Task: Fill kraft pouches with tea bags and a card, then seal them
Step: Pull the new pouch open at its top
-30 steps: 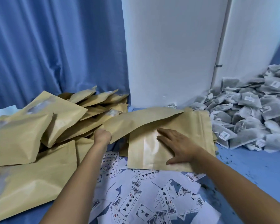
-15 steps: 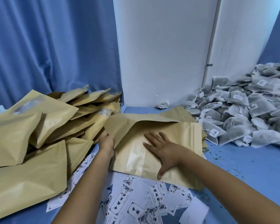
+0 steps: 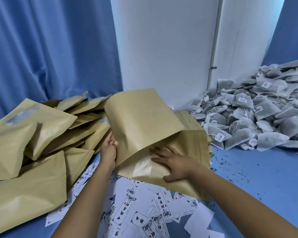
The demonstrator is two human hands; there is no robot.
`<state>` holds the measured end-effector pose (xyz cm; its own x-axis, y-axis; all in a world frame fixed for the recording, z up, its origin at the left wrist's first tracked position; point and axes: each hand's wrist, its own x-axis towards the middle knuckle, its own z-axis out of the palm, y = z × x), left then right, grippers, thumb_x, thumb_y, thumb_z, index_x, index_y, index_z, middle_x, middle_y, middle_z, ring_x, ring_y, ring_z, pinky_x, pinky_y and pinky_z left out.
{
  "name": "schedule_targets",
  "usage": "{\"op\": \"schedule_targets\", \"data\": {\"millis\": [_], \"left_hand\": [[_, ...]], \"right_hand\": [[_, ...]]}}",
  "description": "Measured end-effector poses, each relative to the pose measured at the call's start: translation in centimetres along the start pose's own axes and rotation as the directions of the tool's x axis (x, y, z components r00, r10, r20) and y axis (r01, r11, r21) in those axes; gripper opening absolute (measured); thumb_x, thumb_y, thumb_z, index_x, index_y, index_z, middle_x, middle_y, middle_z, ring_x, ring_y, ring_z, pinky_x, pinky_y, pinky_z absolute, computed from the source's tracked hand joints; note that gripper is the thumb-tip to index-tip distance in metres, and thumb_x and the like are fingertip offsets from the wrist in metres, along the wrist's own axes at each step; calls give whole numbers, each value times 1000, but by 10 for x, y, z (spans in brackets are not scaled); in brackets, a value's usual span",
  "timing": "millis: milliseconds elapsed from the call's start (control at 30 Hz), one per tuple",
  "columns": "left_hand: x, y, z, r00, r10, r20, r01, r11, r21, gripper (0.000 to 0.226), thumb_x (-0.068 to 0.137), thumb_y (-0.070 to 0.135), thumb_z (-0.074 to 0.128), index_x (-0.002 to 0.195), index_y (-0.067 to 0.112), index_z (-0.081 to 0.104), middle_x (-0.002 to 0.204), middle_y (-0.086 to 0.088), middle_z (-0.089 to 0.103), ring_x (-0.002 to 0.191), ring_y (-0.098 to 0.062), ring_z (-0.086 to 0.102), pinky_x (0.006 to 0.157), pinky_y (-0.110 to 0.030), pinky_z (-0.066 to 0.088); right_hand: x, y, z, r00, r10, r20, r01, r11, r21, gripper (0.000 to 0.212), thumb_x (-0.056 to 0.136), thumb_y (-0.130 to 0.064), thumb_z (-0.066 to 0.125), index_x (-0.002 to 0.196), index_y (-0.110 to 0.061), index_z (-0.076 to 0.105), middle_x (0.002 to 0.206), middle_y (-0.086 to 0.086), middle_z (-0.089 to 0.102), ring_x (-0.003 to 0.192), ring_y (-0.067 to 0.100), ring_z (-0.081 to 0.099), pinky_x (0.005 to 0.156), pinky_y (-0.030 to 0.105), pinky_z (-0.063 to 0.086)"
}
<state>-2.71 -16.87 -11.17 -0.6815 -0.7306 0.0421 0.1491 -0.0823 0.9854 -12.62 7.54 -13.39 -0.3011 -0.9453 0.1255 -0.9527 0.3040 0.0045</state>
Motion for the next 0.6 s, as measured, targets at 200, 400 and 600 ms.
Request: {"op": "schedule_targets", "data": {"millis": [200, 400, 600], "left_hand": [[-6, -18, 5, 991, 131, 25, -131, 913, 385, 58, 88, -11, 31, 137, 16, 47, 109, -6, 63, 97, -24, 57, 85, -31, 46], [-4, -21, 14, 994, 60, -97, -1, 857, 516, 63, 94, 24, 57, 144, -4, 30, 146, -20, 39, 134, -33, 38, 109, -37, 30], [4, -5, 14, 973, 206, -99, -113, 809, 577, 43, 90, 14, 63, 128, -3, 53, 125, -22, 59, 115, -33, 56, 99, -35, 43]], "right_hand": [[-22, -2, -1, 848, 442, -291, -256, 824, 505, 49, 79, -14, 67, 127, -15, 58, 127, 5, 55, 121, 24, 49, 94, 14, 29], [-63, 0, -1, 59, 910, -411, -674, 340, 656, 66, 71, -27, 77, 127, -10, 47, 133, 11, 43, 122, 32, 40, 97, 45, 35], [-97, 30, -14, 276, 958, -78, -260, 153, 953, 7, 91, -17, 58, 96, -15, 63, 97, 8, 68, 83, 21, 63, 67, 28, 43]]}}
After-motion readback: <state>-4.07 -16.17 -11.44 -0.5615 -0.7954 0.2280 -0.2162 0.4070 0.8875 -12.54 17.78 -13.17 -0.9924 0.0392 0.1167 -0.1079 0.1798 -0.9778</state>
